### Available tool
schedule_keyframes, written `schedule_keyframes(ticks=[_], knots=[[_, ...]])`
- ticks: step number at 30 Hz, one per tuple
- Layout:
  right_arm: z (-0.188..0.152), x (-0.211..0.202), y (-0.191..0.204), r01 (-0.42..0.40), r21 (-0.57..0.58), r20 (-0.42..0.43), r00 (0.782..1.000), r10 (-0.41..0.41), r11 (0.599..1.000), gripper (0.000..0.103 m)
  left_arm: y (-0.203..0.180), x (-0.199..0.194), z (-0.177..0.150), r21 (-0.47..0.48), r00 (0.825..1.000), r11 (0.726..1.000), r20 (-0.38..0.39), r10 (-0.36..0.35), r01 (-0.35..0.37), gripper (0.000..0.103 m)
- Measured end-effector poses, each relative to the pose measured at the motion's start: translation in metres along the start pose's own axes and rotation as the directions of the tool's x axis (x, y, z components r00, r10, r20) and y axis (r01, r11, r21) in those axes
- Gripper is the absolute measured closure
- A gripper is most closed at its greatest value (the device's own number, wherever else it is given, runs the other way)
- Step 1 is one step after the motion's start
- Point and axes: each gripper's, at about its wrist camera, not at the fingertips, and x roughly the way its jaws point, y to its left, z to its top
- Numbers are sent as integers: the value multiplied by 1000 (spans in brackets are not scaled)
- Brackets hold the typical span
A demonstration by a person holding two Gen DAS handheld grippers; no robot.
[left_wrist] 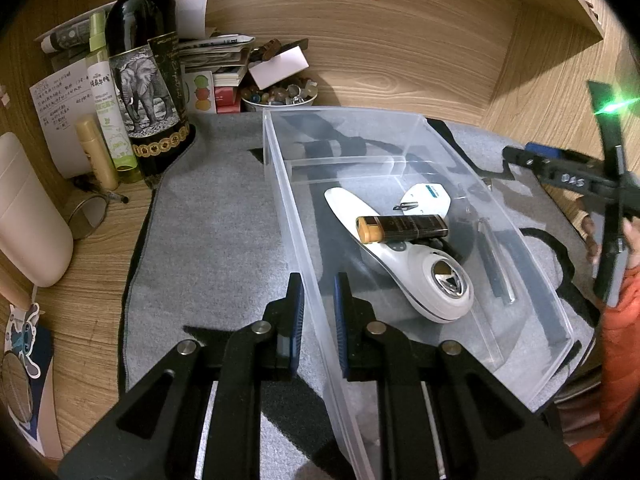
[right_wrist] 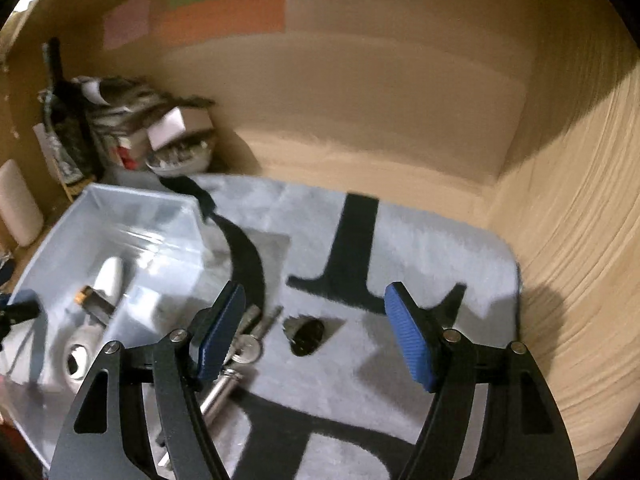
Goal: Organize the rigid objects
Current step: 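Move the right gripper to the mat and grasp the round black cap, then carry the round black cap into the clear box and open the right gripper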
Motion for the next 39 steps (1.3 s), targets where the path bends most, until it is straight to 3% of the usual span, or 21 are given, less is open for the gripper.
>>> schedule_keyframes(ticks=[12, 17, 20, 39], knots=[[-19, 46, -15, -28, 55, -115, 993, 34, 998, 34, 0, 0, 0, -1, 1000, 1000, 0, -1, 1, 89], [-22, 53, -11, -65, 44, -141, 987, 70, 997, 61, 0, 0, 0, -1, 1000, 1000, 0, -1, 1, 89], [-24, 57, -7, -78, 29, -153, 985, 81, 997, 72, 0, 0, 0, 0, 1000, 1000, -1, 0, 0, 89], [-4, 5, 11, -56, -47, -8, 998, 56, 997, 72, -1, 1, 0, 1, 1000, 1000, -4, 1, -1, 89]])
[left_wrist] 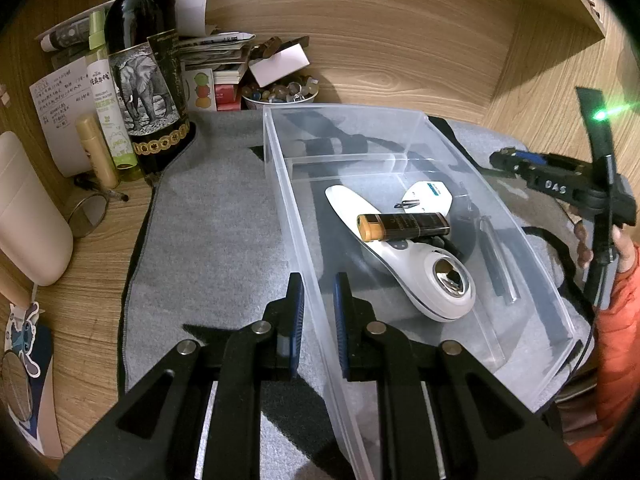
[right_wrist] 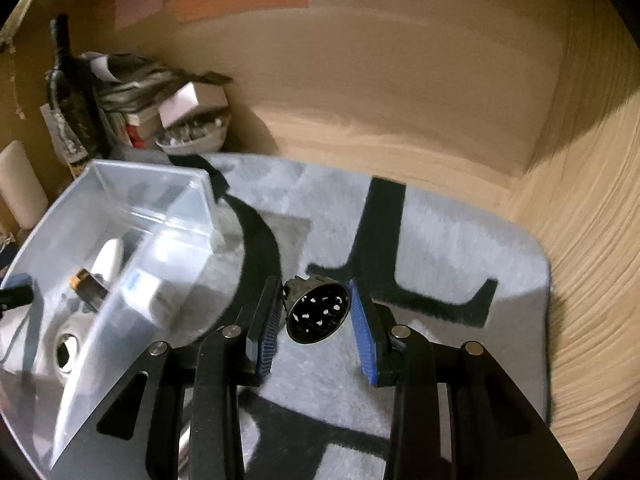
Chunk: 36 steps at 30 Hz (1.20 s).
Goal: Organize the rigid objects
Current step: 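Carry the round black cap into the clear box and open the right gripper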
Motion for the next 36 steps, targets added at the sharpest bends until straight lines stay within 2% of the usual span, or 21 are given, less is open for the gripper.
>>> schedule_keyframes(ticks=[12, 20, 30, 36], knots=[[21, -49, 37, -32, -72, 149, 988, 42, 997, 72, 0, 0, 0, 0, 1000, 1000, 0, 1, -1, 89], [27, -68, 62, -64, -128, 196, 977, 89, 990, 72, 0, 0, 0, -1, 1000, 1000, 0, 0, 0, 89], [13, -59, 101, -158, -189, 114, 977, 181, 969, 72, 0, 0, 0, -1, 1000, 1000, 0, 1, -1, 89], [5, -43, 122, -191, -230, 49, 977, 207, 954, 72, -2, 1, 1, -3, 1000, 1000, 1, -1, 1, 89]])
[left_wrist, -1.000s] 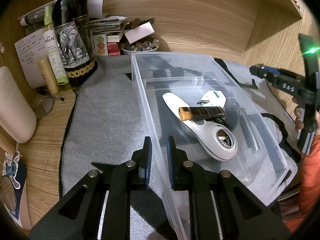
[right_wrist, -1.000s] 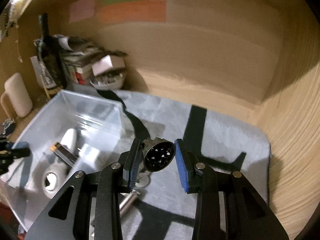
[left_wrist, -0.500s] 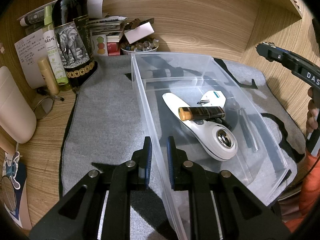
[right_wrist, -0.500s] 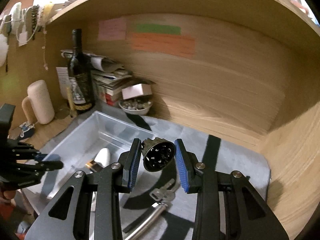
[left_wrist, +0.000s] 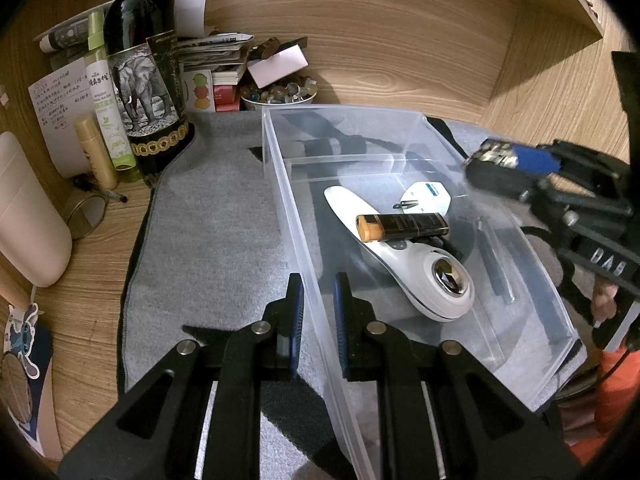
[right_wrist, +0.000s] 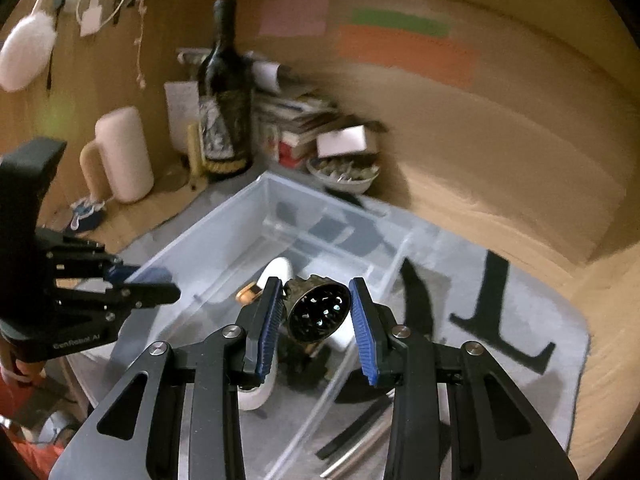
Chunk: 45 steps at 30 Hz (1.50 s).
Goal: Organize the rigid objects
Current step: 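Carry the round black cap into the clear box and open the right gripper, then move the right gripper to the mat and grasp the silver metal tube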
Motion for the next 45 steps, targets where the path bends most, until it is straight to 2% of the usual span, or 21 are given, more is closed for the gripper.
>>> schedule_keyframes(ticks=[11, 18, 22, 30, 33, 45], knots=[[-6, 29, 6, -41, 0, -111, 993, 41, 999, 72, 0, 0, 0, -1, 1000, 1000, 0, 0, 0, 89], [-7, 30, 10, -47, -15, -120, 992, 45, 999, 71, -1, 1, 1, 1, 1000, 1000, 0, -1, 1, 89], [-5, 25, 11, -25, -22, -95, 995, 23, 999, 55, -2, 1, 1, 0, 1000, 1000, 0, 0, 0, 89], [2, 5, 4, 5, -11, -33, 999, -6, 1000, 49, -1, 0, 1, 0, 1000, 1000, 0, 0, 0, 89], [4, -7, -1, 28, 4, 3, 1000, -28, 1000, 38, -1, 0, 0, 1, 1000, 1000, 0, 0, 0, 89], [2, -51, -39, 147, 70, 89, 984, -153, 987, 32, -1, 0, 0, 1, 1000, 1000, 0, 0, 0, 89]])
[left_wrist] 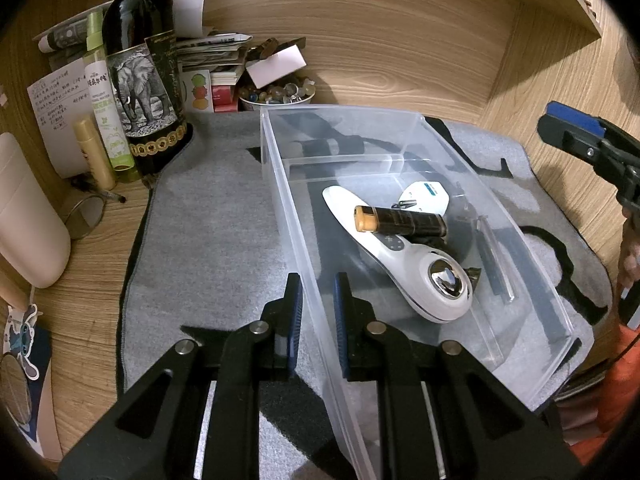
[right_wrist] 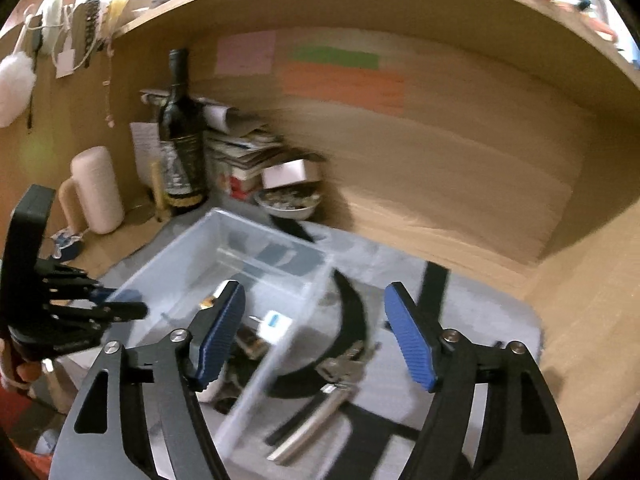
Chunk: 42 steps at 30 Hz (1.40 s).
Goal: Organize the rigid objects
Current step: 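Move the right gripper to the mat and grasp the silver metal tube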
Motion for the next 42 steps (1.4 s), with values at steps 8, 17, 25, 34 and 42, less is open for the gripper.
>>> schedule_keyframes(ticks=[8, 17, 25, 34, 42], knots=[[-22, 8, -31, 65, 37, -85, 994, -61, 997, 31, -1, 0, 1, 1, 1000, 1000, 0, 2, -2, 89], [-65, 45, -34, 22, 81, -259, 966, 0, 997, 31, -1, 0, 1, 2, 1000, 1000, 0, 1, -1, 89], [-89, 75, -20, -28, 105, -361, 930, 64, 994, 36, -1, 0, 1, 0, 1000, 1000, 1, -1, 1, 89], [-92, 71, -22, -51, 119, -339, 936, 89, 992, 76, -1, 0, 1, -1, 1000, 1000, 1, -2, 2, 89], [-96, 60, -34, -22, 167, -313, 947, 75, 986, 88, -1, 0, 1, -1, 1000, 1000, 1, -1, 1, 89]])
